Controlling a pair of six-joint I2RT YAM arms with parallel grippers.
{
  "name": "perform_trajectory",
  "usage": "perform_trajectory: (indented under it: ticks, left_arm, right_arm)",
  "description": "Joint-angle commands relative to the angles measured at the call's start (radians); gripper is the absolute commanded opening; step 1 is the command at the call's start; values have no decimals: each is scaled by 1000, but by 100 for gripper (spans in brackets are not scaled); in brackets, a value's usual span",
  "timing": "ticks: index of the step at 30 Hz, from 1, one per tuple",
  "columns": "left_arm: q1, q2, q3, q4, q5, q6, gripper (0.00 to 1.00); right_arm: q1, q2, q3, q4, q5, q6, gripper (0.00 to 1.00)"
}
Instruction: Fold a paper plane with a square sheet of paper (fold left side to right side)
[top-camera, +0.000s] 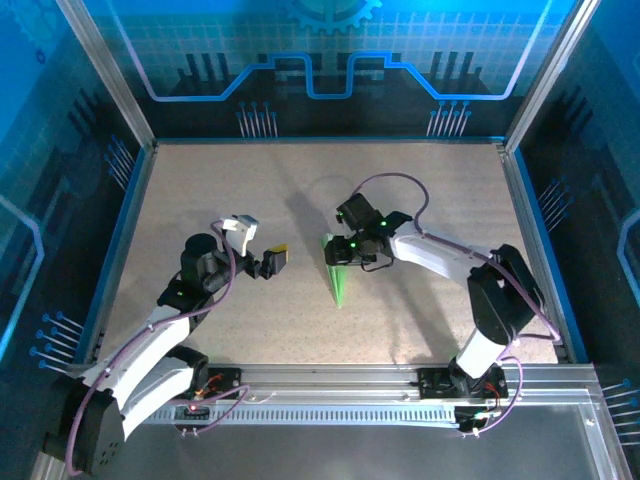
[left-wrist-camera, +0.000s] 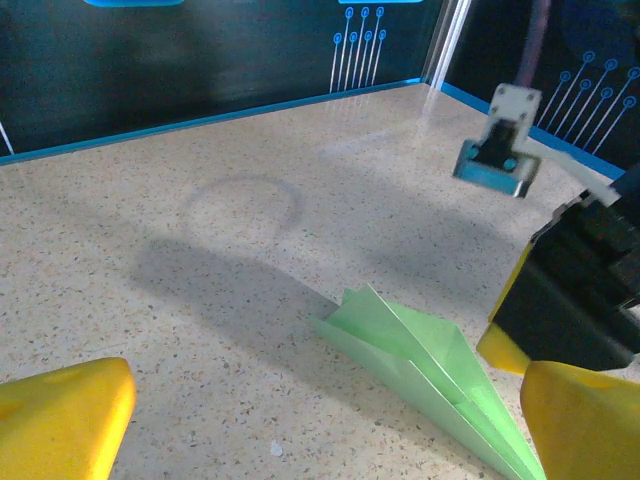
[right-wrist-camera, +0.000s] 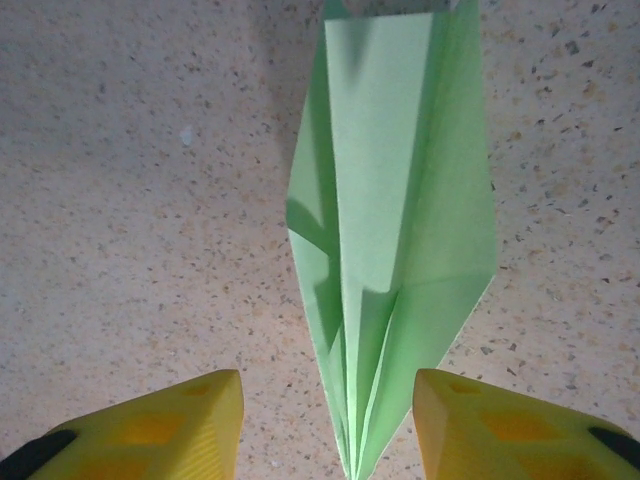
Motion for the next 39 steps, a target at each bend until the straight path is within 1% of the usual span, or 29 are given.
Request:
perform_trajectory:
  ticks: [1,8,17,24,32,39]
  left_arm:
    - [12,0,25,9,21,7,100]
    - [12,-3,26,8,20,8,100]
    - [12,-1,27,5,19,11,100]
    - [12,-2,27,3,19,10,100]
    - [11,-1,27,3,19,11,100]
    - [12,-1,26,2,19,12,100]
  right_arm:
    - [12,48,34,-66,-10,-20,49]
    - [27,97,47,-60,-28,-24,47]
    - [33,125,49,-54,-33,-25,44]
    - [36,150,52,-54,-32,-25,38]
    - [45,181,68,-73,-6,-24,28]
    - [65,231,101,-99,24,-7,24]
